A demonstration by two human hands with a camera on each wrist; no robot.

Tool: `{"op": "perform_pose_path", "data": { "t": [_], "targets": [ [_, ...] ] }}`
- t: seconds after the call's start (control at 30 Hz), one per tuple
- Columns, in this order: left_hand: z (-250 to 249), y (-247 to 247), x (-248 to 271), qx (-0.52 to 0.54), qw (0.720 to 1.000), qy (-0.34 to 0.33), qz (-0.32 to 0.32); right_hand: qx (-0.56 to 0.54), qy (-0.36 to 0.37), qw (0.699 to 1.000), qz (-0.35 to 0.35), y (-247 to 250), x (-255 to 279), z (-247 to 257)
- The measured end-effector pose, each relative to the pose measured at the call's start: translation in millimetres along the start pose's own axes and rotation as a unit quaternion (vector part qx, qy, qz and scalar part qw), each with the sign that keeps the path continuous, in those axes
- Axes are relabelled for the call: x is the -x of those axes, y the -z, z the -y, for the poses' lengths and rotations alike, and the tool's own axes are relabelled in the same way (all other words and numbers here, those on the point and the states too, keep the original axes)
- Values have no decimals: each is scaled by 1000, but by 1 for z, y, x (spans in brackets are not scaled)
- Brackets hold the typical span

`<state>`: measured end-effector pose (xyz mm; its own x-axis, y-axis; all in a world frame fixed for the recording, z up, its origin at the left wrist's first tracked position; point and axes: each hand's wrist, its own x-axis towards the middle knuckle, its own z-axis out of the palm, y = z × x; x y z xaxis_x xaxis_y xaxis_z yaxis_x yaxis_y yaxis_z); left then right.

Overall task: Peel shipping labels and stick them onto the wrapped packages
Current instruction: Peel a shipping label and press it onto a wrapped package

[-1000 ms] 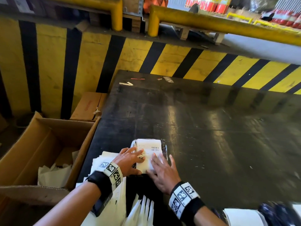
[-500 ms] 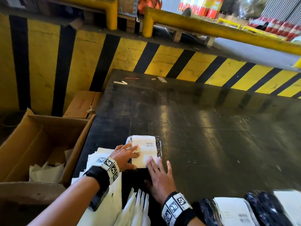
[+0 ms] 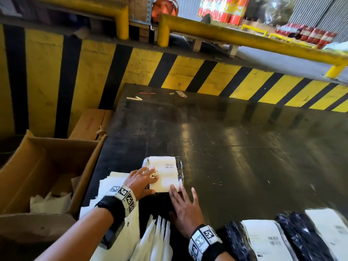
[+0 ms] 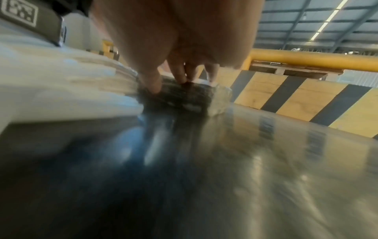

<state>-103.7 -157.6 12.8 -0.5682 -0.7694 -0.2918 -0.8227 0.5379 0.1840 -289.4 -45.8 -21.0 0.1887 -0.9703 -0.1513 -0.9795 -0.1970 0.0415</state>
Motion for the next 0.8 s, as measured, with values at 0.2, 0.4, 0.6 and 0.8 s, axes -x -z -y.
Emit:
{"op": "perform_pose_path", "data": {
  "t": [0.2, 0.4, 0.6, 0.8],
  "targets": [
    [-13, -1, 11, -54, 997, -44, -36, -104, -96, 989, -44, 7, -3, -12],
    [-36, -17, 24, -80, 987, -125, -62, -169, -37, 985, -11, 30, -55, -23],
    [-9, -21, 41, -69, 992, -73, -71, -156, -33, 985, 64, 23, -72, -20],
    [1, -4, 40, -108, 989, -83, -52, -161, -44, 984, 59, 22, -74, -21]
  ]
}}
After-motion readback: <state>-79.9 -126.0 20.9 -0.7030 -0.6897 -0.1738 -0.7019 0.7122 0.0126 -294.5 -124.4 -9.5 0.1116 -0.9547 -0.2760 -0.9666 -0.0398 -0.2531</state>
